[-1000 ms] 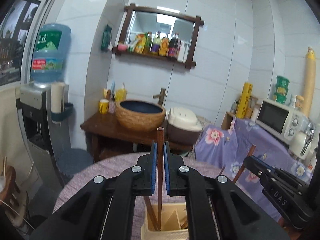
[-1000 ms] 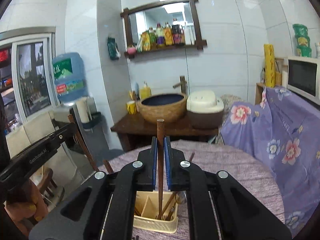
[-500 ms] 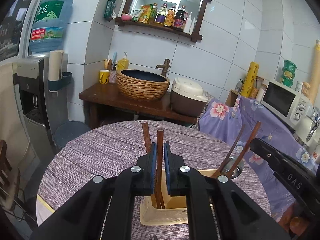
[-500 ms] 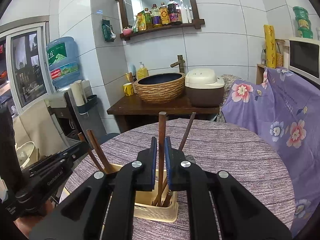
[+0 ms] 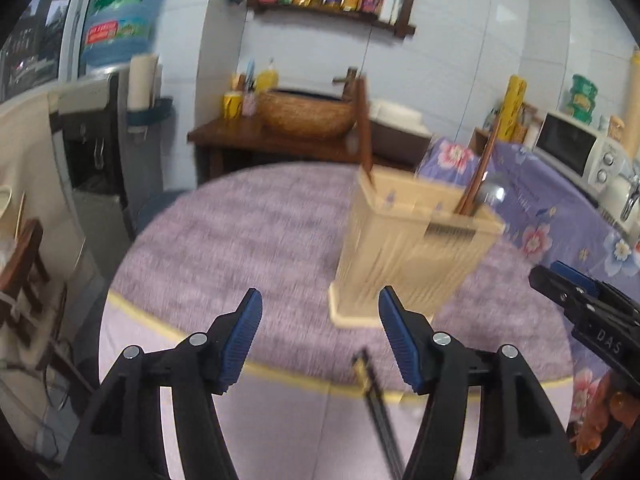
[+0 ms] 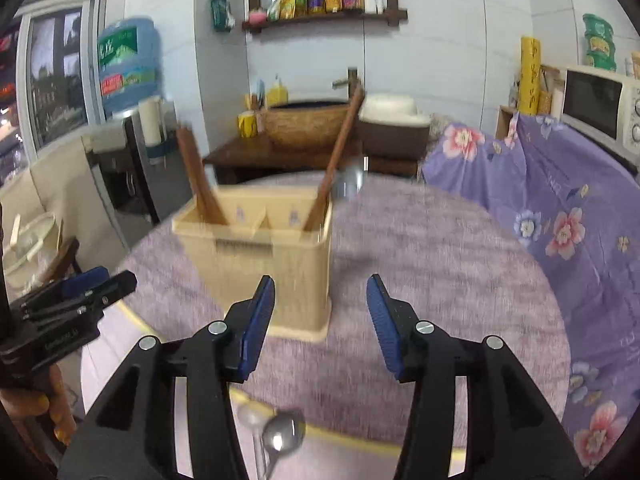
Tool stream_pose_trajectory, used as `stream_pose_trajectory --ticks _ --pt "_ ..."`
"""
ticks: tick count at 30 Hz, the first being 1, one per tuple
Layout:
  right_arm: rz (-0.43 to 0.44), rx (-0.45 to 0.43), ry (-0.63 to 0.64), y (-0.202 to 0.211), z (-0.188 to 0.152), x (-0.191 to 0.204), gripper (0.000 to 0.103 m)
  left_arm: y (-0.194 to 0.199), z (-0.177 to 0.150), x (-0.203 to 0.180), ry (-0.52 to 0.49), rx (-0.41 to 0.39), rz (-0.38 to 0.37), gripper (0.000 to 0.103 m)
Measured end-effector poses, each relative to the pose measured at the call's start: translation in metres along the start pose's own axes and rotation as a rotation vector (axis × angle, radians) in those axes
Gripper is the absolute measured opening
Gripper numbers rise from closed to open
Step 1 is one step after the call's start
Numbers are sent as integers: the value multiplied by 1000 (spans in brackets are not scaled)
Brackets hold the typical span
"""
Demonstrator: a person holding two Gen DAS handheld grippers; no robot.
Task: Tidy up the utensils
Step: 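Open both tools and withdraw them from the holder, then grasp a metal spoon with the right tool while the left tool grasps a black chopstick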
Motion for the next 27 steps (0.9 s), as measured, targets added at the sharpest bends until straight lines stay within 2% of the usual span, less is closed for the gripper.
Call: stream_pose_trajectory --ticks 6,8,12,19,24,27 --pt "51 134 -103 -22 -65 -5 49 -7 -51 7 -7 88 19 60" --pt "52 152 -125 -24 -82 -5 49 -9 -65 4 -32 110 31 60" --pt "35 167 -136 -23 -104 -8 49 -10 -84 -5 -54 155 2 58" --pt "19 168 -153 -18 -116 -12 49 -4 -100 -35 -157 145 2 58" --pt "12 174 -150 -17 -118 -11 49 -6 -108 -46 -175 164 3 57" --pt "13 172 -155 -17 -117 -11 49 -8 -112 -50 -198 173 28 54"
Point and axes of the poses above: each gripper's, at about its wrist camera, not at the fingertips, and y roughly against the way its jaws point, x to its left, z to its top, the point moved 2 cm from there along -y, roughly the way its jaws point, and after that the axes turned 12 degrees about z, right-handed, at the moved point
